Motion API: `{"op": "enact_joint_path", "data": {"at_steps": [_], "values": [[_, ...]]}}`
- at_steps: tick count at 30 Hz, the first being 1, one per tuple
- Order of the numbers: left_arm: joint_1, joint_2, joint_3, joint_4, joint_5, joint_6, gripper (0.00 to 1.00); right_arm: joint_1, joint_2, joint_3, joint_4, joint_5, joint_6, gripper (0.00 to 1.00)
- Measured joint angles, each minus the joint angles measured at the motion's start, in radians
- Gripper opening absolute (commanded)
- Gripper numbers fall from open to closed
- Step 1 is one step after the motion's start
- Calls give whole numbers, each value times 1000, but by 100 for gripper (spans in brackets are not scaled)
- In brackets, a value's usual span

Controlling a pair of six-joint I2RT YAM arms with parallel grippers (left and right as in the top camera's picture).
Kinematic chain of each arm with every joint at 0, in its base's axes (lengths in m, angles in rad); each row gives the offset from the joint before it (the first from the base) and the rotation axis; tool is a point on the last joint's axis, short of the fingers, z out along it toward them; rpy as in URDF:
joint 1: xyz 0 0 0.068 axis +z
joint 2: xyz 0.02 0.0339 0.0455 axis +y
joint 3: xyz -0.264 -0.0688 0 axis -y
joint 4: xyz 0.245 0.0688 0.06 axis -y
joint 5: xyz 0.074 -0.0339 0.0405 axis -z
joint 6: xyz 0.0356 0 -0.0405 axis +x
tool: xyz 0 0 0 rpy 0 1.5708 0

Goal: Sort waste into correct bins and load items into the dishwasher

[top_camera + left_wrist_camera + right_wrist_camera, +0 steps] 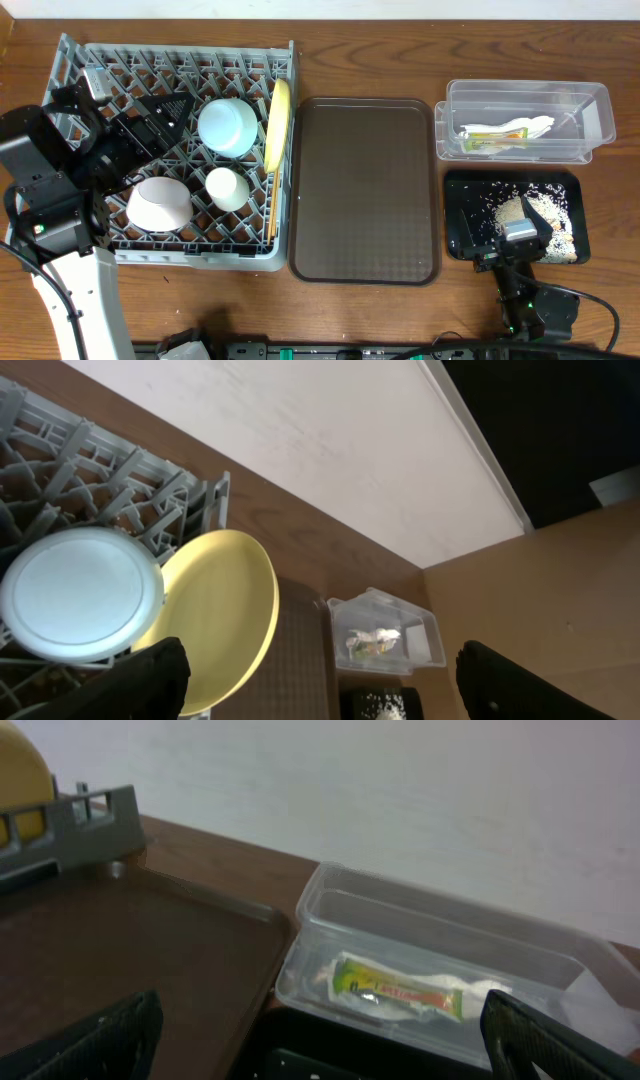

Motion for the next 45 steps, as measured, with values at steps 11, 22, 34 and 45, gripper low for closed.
{"op": "enact_joint_path", "data": {"at_steps": [11,22,34,45], "values": [[0,0,0,0,0,0,88,1,-1,0,-1,0,8,99],[0,0,0,0,0,0,88,1,-1,0,0,0,8,99],[0,0,0,0,-2,0,88,1,-1,0,0,0,8,99],[-33,-153,-51,-155,-94,27,88,1,-1,0,0,0,8,99]]}}
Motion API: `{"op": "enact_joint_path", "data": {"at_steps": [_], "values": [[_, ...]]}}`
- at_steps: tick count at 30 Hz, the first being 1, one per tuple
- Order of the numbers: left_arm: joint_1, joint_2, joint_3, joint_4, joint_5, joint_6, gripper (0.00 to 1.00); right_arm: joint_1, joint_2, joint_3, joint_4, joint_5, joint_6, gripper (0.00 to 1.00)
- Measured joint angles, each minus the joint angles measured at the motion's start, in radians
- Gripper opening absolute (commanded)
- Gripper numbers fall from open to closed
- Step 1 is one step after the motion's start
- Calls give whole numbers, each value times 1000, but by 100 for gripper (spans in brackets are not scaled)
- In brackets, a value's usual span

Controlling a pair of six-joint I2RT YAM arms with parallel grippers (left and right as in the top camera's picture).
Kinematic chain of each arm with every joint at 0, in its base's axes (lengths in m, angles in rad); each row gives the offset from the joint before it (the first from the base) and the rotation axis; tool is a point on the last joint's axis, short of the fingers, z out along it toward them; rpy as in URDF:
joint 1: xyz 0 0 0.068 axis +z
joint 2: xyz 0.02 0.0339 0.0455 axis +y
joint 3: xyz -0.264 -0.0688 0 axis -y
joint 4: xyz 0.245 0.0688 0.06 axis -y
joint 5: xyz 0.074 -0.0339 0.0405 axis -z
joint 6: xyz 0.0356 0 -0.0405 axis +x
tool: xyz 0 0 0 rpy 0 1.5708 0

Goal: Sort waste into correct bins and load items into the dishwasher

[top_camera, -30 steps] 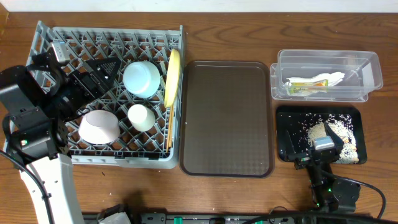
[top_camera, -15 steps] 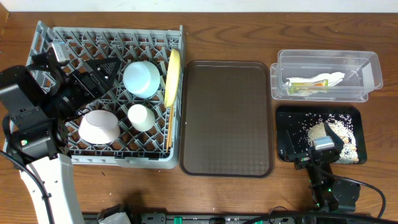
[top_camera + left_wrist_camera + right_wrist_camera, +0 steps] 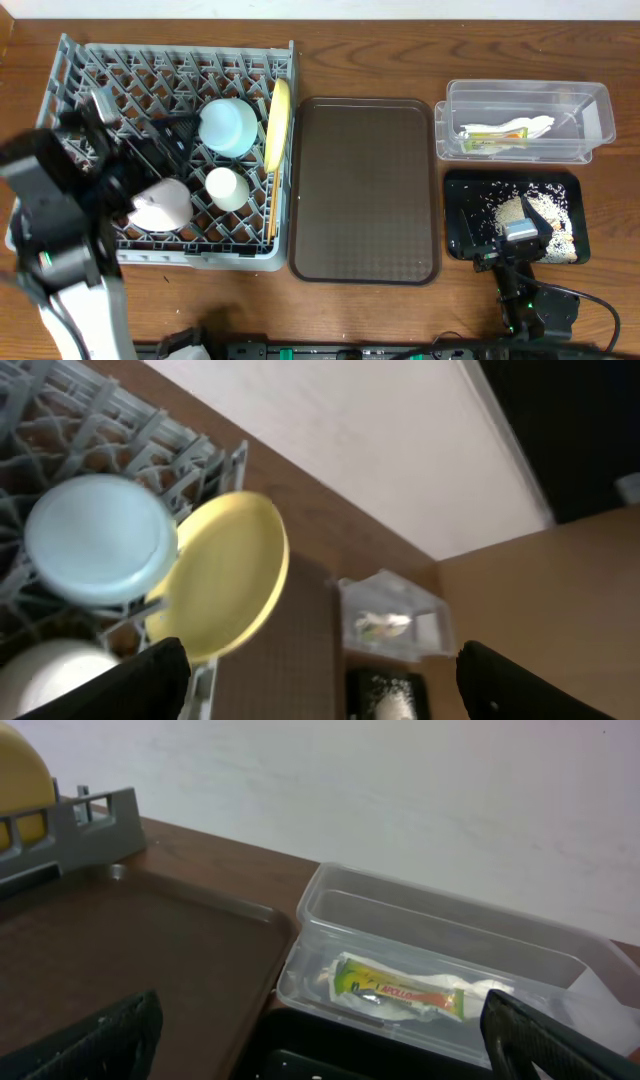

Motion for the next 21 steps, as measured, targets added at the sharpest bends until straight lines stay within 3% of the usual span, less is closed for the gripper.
{"op": "enact_joint_path", "data": {"at_steps": [10,14,21], "values": [[-225,-526,-355,21,-404,30,88,0,0,0,-1,0,0,99],[-243,-658,-523,270,-495,32,88,0,0,0,-1,0,0,99],[-244,-783,-814,863,-572,33,88,0,0,0,-1,0,0,99]]}}
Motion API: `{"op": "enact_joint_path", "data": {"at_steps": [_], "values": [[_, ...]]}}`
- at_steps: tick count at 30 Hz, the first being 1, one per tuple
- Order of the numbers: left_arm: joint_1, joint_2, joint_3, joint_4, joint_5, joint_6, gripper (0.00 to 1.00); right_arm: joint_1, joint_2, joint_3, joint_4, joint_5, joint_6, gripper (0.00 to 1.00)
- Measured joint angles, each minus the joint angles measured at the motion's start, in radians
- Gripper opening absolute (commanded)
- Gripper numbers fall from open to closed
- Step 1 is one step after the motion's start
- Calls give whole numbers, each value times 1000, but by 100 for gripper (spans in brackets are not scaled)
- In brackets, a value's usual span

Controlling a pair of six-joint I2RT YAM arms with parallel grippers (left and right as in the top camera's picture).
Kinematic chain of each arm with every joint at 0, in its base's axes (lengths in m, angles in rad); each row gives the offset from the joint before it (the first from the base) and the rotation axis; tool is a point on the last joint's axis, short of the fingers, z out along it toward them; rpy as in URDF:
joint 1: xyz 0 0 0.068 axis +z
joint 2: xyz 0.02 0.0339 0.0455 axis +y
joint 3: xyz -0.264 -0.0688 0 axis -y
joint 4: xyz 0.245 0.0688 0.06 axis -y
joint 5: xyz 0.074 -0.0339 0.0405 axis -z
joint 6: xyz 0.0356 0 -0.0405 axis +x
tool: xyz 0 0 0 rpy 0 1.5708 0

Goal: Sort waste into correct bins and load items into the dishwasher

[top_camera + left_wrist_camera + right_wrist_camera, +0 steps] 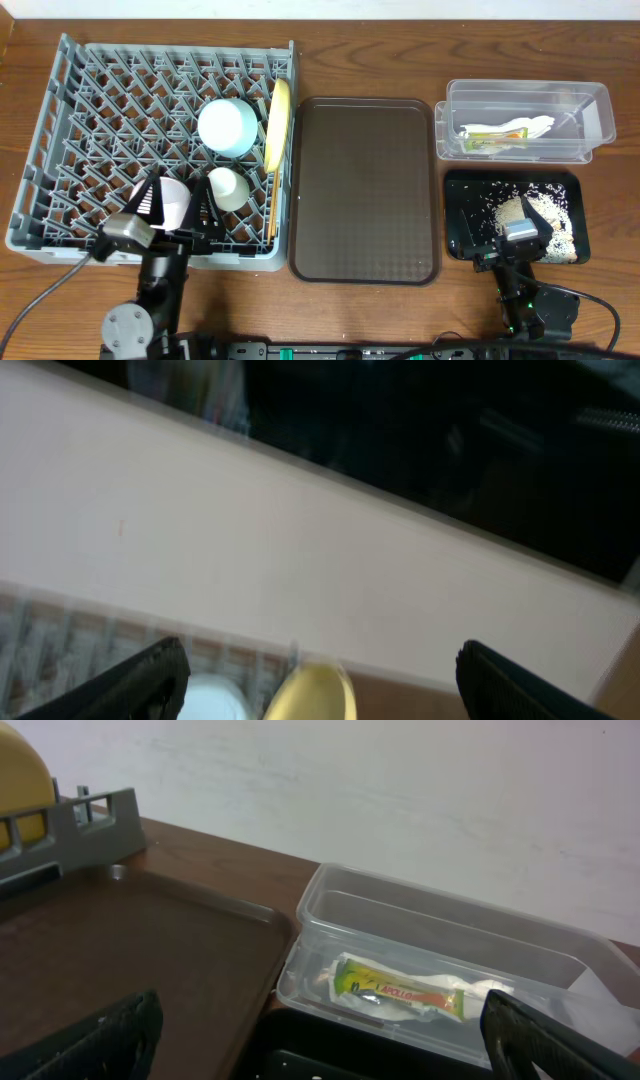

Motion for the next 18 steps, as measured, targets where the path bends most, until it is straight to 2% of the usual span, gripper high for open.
{"op": "enact_joint_path", "data": {"at_steps": [3,12,18], "values": [[-4,-28,-104,87,-30,0,88,0,0,0,0,0,0,99],[-39,-152,-261,86,-144,0,88,0,0,0,0,0,0,99],[-42,-178,-280,-45,-198,20,88,0,0,0,0,0,0,99]]}}
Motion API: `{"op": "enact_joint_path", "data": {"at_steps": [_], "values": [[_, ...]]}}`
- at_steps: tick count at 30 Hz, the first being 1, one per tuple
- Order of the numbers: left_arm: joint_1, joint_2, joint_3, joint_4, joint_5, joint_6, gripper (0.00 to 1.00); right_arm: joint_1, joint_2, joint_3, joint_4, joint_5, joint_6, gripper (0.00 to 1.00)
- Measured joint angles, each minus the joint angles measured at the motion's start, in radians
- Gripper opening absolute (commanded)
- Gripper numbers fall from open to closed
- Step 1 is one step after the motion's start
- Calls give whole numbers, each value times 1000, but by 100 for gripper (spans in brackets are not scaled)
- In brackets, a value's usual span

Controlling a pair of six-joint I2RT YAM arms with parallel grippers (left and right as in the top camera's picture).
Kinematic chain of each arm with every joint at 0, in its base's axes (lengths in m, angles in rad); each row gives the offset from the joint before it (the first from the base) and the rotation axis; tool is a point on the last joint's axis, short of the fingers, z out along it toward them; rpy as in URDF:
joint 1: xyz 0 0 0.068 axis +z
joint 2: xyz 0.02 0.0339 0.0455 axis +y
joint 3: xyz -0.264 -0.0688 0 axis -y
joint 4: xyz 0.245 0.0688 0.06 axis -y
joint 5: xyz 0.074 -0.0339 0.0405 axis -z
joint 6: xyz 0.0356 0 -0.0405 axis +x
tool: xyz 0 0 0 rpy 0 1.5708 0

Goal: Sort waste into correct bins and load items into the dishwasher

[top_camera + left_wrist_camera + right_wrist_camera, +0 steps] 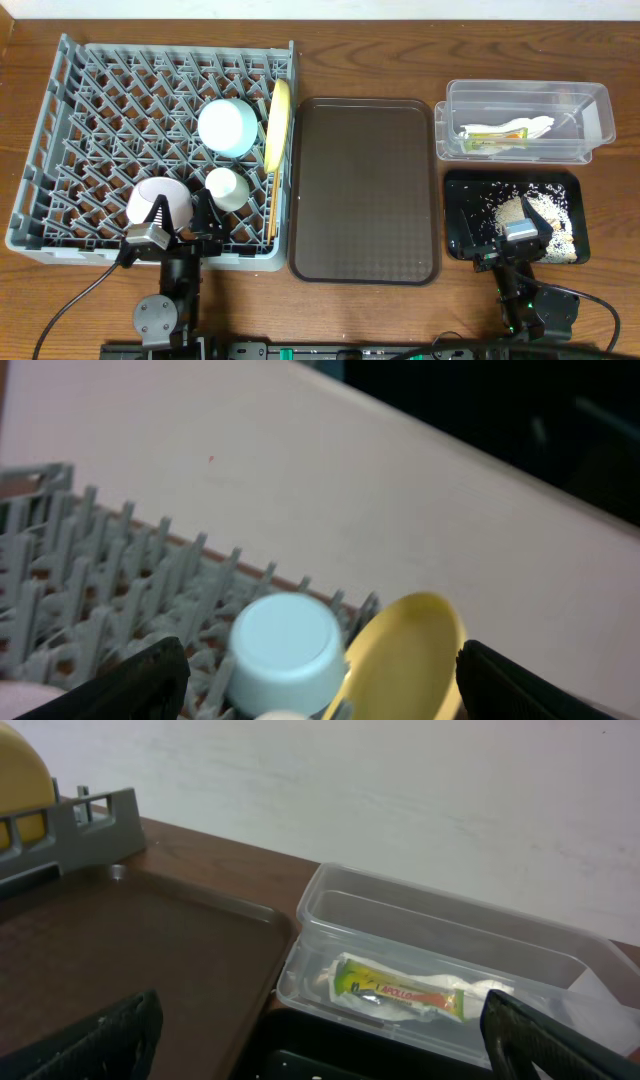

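The grey dish rack [60, 120] holds an upturned light blue bowl [228, 126], a yellow plate [277, 122] on edge, a white cup [226, 187] and a pale pink bowl [160, 203]. The blue bowl [288, 650] and the yellow plate [405, 655] also show in the left wrist view. My left gripper [178, 220] is folded low at the rack's front edge, open and empty. A clear bin [525, 122] holds a wrapper [400, 990]. A black bin [512, 215] holds rice scraps. My right gripper [520, 235] rests at its front, open and empty.
A brown serving tray [365, 190] lies bare between the rack and the bins. Both arm bases sit at the table's front edge. A white wall runs behind the table.
My left arm has shifted slightly right at the rack's front edge. Its camera, then on the wall, now looks lower onto the blue bowl and yellow plate. The right arm is unchanged.
My left arm first reached over the rack's left side, open, near the pink bowl. It was then further back over the rack, then folded at the front edge, where it stays. Rack contents, bins and right arm stayed the same.
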Motion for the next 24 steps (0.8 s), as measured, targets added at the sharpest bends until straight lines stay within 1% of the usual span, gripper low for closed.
{"op": "enact_joint_path", "data": {"at_steps": [4,6,7,11,15,24], "values": [[-2,-3,0,-106,-19,53,89,0,0,0,-1,0,0,99],[-2,-2,-1,-202,-23,116,88,0,0,0,0,0,0,99],[-2,-2,-1,-214,-25,136,88,0,0,0,0,0,0,99],[-2,-2,5,-238,-47,186,88,0,0,0,0,0,0,99],[-2,-2,6,-239,-53,208,88,0,0,0,0,0,0,99],[-2,-2,6,-240,-53,216,88,0,0,0,0,0,0,99]]}}
